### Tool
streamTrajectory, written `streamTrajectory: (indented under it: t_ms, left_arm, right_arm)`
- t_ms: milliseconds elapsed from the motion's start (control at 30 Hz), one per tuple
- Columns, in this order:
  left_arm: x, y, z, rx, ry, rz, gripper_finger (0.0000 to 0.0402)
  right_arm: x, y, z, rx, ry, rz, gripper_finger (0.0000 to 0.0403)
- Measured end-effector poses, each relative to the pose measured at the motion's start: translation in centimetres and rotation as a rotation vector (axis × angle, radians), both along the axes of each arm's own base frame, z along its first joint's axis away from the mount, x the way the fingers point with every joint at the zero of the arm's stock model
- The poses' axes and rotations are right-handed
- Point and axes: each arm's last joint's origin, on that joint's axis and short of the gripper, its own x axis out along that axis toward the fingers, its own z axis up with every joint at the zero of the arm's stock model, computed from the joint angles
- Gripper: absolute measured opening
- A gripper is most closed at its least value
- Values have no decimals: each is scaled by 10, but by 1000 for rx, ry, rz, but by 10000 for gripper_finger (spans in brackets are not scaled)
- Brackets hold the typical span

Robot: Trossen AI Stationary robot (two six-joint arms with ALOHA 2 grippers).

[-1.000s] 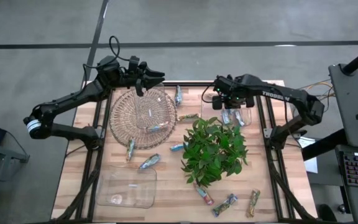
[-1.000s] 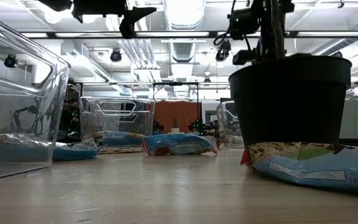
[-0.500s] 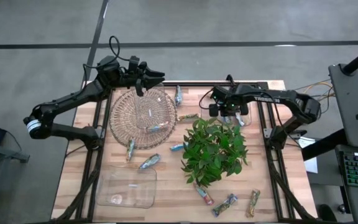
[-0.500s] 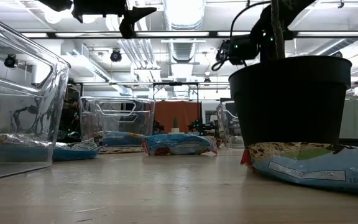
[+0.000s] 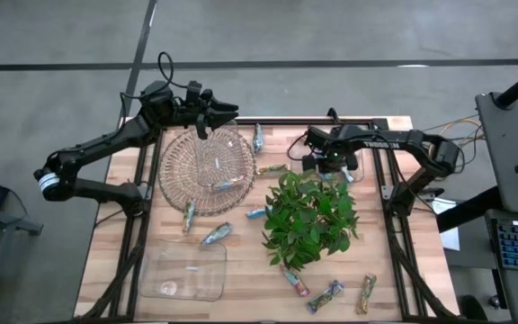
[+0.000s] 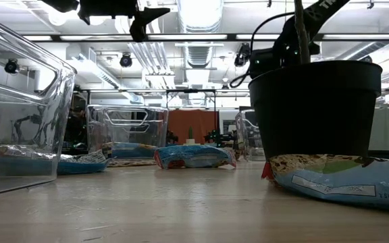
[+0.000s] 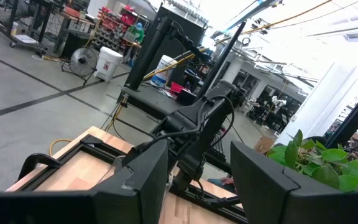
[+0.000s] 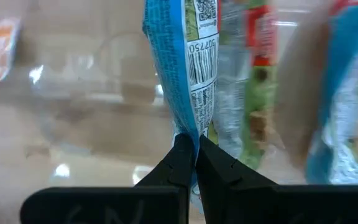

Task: Pick and place Granola Bars by type
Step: Put the top right red granola bar into the top right transparent bin, then put the bottom red granola bar into the top right transparent bin

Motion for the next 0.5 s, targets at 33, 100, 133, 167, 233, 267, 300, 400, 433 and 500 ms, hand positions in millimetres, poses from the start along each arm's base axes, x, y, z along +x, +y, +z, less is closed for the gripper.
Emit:
streamTrajectory:
  t_ms: [33, 100, 133, 167, 233, 267, 300, 400, 433, 500]
  left_arm:
    - [0, 0, 0, 0, 0, 0, 158]
    - [0, 0, 0, 0, 0, 0, 158]
    - [0, 0, 0, 0, 0, 0, 158]
    - [0, 0, 0, 0, 0, 0, 158]
    - [0, 0, 0, 0, 0, 0, 158]
    - [0, 0, 0, 0, 0, 0, 158]
    - [0, 0, 0, 0, 0, 0, 158]
    - [0, 0, 0, 0, 0, 0, 158]
    - [0, 0, 0, 0, 0, 0, 158]
    - [0, 0, 0, 0, 0, 0, 158]
  right_arm:
    - [2, 0, 1, -3, -12, 17, 9]
    - [2, 0, 1, -3, -13, 21, 9]
    - [1, 0, 1, -1, -10, 13, 9]
    - [1, 0, 1, 0, -10, 4, 11]
    - [1, -1, 1, -1, -10, 1, 18]
    - [1, -1, 1, -1, -10, 1, 24]
    - [1, -1, 1, 0, -10, 1, 30]
    - [1, -1, 1, 1, -8, -2, 53]
    - [1, -1, 1, 3, -5, -3, 61]
    - [0, 0, 1, 3, -3, -2, 78]
